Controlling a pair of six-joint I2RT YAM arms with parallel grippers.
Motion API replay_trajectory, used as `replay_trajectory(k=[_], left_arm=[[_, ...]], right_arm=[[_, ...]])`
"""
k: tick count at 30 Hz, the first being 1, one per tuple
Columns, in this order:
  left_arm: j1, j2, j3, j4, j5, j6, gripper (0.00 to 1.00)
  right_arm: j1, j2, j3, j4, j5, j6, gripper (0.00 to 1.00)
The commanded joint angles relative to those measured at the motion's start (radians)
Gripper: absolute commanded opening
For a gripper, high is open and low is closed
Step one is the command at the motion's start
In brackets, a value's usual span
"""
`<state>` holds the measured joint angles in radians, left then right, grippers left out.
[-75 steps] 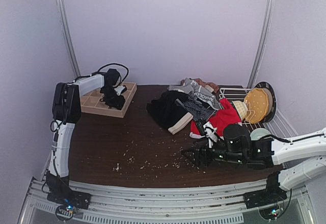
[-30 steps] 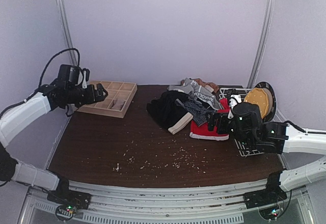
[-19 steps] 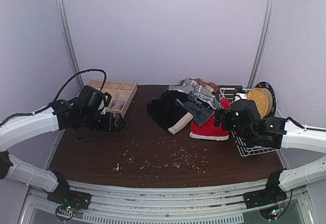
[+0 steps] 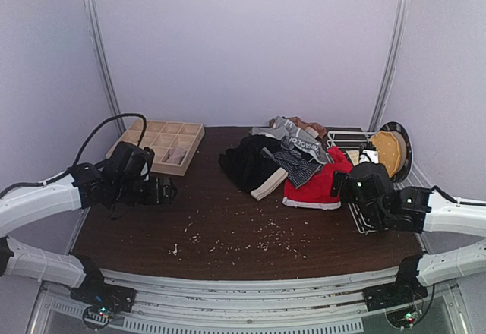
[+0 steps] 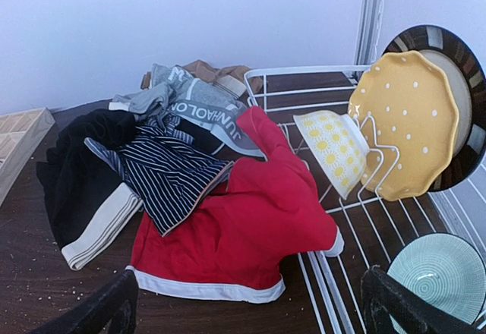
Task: Roll the underwear
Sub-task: Pick up the underwear from the center of the board.
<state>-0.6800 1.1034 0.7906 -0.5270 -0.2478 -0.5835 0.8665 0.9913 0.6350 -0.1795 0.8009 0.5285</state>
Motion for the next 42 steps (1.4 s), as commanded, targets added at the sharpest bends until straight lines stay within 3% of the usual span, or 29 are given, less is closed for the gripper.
replay_trajectory(k=[1,12,17,20,25,33,38,42], left_arm=[[0.002,-0.002,-0.006,0.071,-0.005,0.006,0.98],[0.005,0.001,-0.045,0.056,0.039,-0.034,0.98],[0.005,-0.049,-0.082,0.063,0.088,-0.041,0.98],[0.004,-0.051,-0.106,0.082,0.132,-0.060,0.98],[0.004,-0.014,-0.152,0.147,0.221,-0.101,0.98],[0.005,0.121,-0.162,0.238,0.272,-0.078,0.98],[0.005,0.199,-0.129,0.248,0.310,-0.072,0.97],[0.004,0.212,-0.121,0.245,0.323,-0.078,0.97]], right_arm=[[-0.006,-0.025,-0.006,0.138,-0.086,-0.154,1.00],[-0.018,0.402,0.325,0.065,-0.356,-0.111,0.99],[-0.068,0.620,0.500,0.080,-0.412,-0.076,0.90],[-0.116,0.696,0.596,0.010,-0.352,-0.060,0.79],[-0.138,0.634,0.616,-0.139,-0.127,-0.092,0.76],[-0.146,0.470,0.459,-0.256,-0.088,-0.006,0.74],[-0.166,0.510,0.431,-0.290,-0.049,0.050,0.70],[-0.203,0.556,0.445,-0.286,-0.035,0.084,0.61]])
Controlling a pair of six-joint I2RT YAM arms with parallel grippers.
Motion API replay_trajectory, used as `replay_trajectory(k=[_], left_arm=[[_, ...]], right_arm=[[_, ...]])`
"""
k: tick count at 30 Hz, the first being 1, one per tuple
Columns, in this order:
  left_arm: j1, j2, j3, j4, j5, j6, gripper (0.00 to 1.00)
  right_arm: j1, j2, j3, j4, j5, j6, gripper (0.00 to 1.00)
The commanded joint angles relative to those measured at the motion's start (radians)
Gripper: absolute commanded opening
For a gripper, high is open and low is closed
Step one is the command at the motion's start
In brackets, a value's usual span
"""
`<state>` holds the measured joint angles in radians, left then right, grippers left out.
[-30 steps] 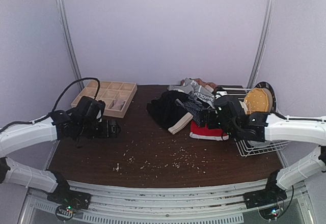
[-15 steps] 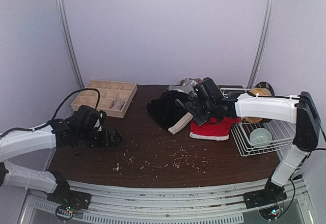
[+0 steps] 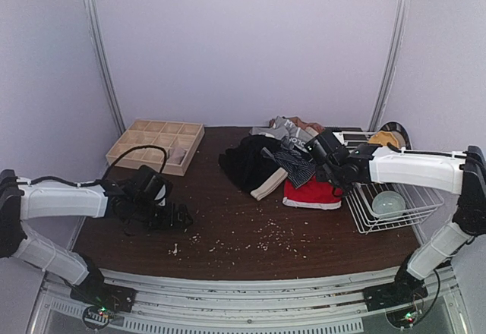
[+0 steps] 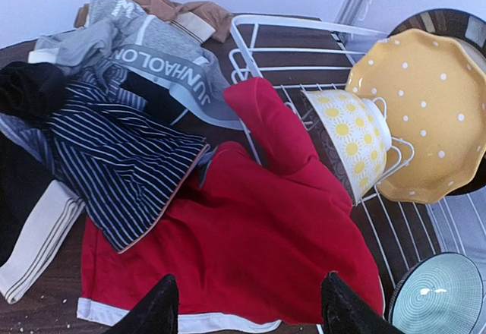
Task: Roll the underwear
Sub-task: Pick up the underwear from the center of the board.
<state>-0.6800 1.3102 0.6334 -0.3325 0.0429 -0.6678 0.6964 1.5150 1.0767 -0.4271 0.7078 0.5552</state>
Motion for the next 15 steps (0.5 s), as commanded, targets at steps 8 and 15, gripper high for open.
replay_trajectory(k=[8,15], left_arm=[[0.004,0.014,0.043,0.027,-0.002,0.033,0.96],[0.004,0.058,0.044,0.062,0.034,0.019,0.96]], right_arm=[[-0.079,0.129,0.045,-0.061,0.065,0.062,0.55],[-0.114,0.168,0.042,-0.074,0.020,0.052,0.49]])
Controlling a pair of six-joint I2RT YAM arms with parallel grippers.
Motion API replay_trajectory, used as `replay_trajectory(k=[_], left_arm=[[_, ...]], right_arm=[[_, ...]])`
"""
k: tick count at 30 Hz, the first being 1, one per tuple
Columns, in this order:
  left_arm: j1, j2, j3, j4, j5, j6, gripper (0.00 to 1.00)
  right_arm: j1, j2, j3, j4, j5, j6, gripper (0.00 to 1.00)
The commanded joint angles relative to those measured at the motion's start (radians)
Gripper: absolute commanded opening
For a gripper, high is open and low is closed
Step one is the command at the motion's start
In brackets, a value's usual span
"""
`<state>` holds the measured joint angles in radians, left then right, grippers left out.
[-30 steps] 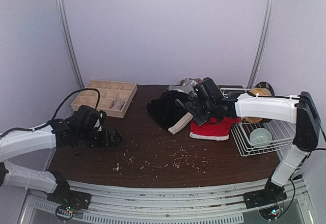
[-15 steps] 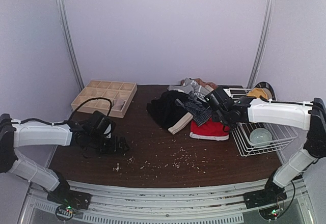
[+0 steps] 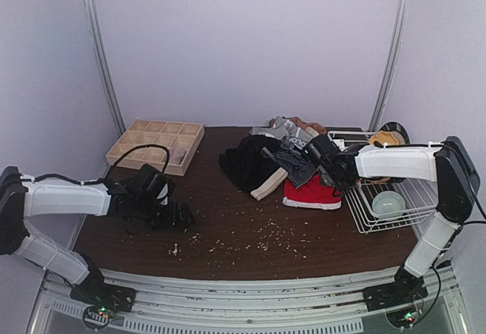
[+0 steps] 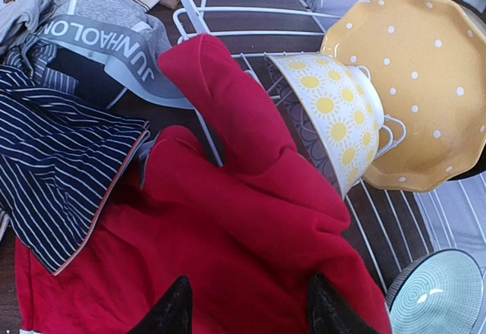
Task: Roll the underwear
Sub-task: Pick up the underwear from the center of the board.
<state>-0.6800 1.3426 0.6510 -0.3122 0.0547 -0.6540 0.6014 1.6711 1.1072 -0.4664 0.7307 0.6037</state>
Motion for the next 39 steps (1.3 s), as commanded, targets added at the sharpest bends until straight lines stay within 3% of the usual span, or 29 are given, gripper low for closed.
replay_trajectory(k=[1,7,12,20,30,32,35,39], left_arm=[[0.005,0.032,0.027,0.047,0.027,0.003,0.96],[0.004,0.064,0.032,0.062,0.053,-0.008,0.96],[0.005,0.067,0.031,0.064,0.062,-0.013,0.96],[0.005,0.057,0.029,0.066,0.061,-0.015,0.95],[0.004,0.058,0.022,0.090,0.083,-0.030,0.93],[0.004,0.046,0.016,0.085,0.080,-0.030,0.93],[0.004,0.005,0.018,0.046,0.047,-0.030,0.92],[0.004,-0.098,0.011,-0.001,-0.024,-0.032,0.92]], right_arm=[[-0.022,0.018,0.008,-0.031,-0.011,0.002,0.47],[-0.041,0.066,0.019,-0.028,-0.052,-0.014,0.29],[-0.046,0.089,0.049,-0.026,-0.086,-0.035,0.00],[-0.013,-0.063,0.061,0.024,-0.178,-0.082,0.00],[0.182,-0.096,0.111,-0.021,-0.212,-0.066,0.00],[0.232,-0.106,0.118,0.021,-0.292,-0.070,0.00],[0.382,-0.115,0.220,0.040,-0.270,-0.136,0.00],[0.489,-0.103,0.454,-0.007,-0.304,-0.221,0.00]])
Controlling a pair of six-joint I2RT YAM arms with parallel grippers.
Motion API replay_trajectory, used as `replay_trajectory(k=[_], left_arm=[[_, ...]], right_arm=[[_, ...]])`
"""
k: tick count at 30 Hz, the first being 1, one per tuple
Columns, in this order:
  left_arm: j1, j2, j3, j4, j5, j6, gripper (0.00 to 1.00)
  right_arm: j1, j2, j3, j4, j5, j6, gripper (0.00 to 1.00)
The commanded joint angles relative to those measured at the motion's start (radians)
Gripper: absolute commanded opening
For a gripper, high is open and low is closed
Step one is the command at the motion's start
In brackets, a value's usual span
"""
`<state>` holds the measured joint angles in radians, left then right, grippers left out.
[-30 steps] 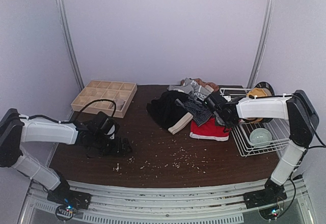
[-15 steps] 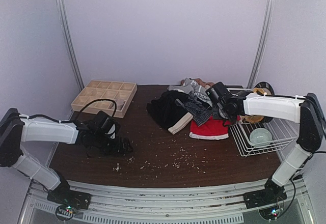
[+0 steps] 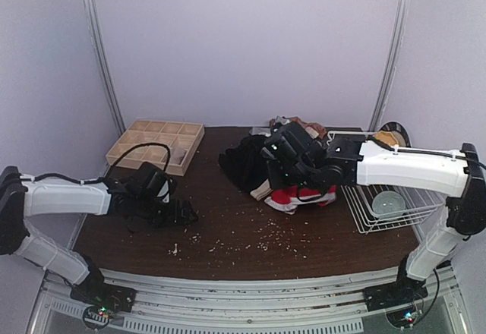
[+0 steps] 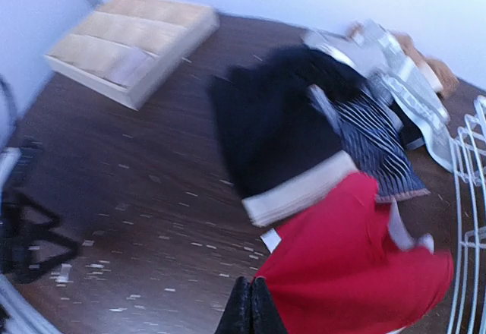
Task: Roll the underwear
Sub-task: Pick up the underwear from the center of the board, then place the underwear at the center of the board.
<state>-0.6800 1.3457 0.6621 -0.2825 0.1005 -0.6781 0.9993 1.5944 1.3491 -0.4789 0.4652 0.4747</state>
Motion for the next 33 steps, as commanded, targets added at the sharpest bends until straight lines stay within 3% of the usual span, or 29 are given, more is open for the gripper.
replay_trajectory(k=[1,4,7,14,17,22,26,27,30,31,33], left_arm=[[0.005,-0.133,-0.003,-0.040,-0.088,-0.008,0.92],[0.004,-0.223,-0.011,-0.072,-0.145,-0.012,0.92],[0.005,-0.300,-0.016,-0.114,-0.202,-0.020,0.93],[0.005,-0.416,-0.044,-0.191,-0.320,-0.030,0.94],[0.004,-0.416,-0.054,-0.203,-0.335,-0.034,0.95],[0.005,-0.387,-0.066,-0.211,-0.337,-0.037,0.95],[0.004,-0.369,-0.085,-0.184,-0.325,-0.037,0.95],[0.004,-0.364,-0.090,-0.175,-0.322,-0.038,0.95],[0.004,-0.354,-0.093,-0.161,-0.316,-0.033,0.95],[0.004,-0.351,-0.093,-0.161,-0.315,-0.032,0.95],[0.004,-0.347,-0.094,-0.159,-0.315,-0.031,0.95]], right_arm=[[0.105,-0.021,0.261,-0.009,-0.051,-0.104,0.00],[0.118,-0.010,0.350,-0.036,-0.109,-0.122,0.00],[0.111,-0.018,0.310,-0.039,-0.109,-0.119,0.00],[0.030,-0.047,-0.111,0.134,-0.237,-0.001,0.00],[0.029,-0.004,-0.191,0.183,-0.320,-0.011,0.00],[0.061,0.036,-0.212,0.213,-0.570,-0.071,0.00],[0.123,0.125,-0.085,0.022,-0.733,-0.199,0.00],[0.131,0.131,-0.062,-0.011,-0.713,-0.218,0.07],[0.110,0.077,-0.049,0.011,-0.578,-0.229,0.48],[0.085,0.062,-0.035,0.021,-0.543,-0.226,0.55],[0.003,0.054,-0.002,0.046,-0.480,-0.199,0.58]])
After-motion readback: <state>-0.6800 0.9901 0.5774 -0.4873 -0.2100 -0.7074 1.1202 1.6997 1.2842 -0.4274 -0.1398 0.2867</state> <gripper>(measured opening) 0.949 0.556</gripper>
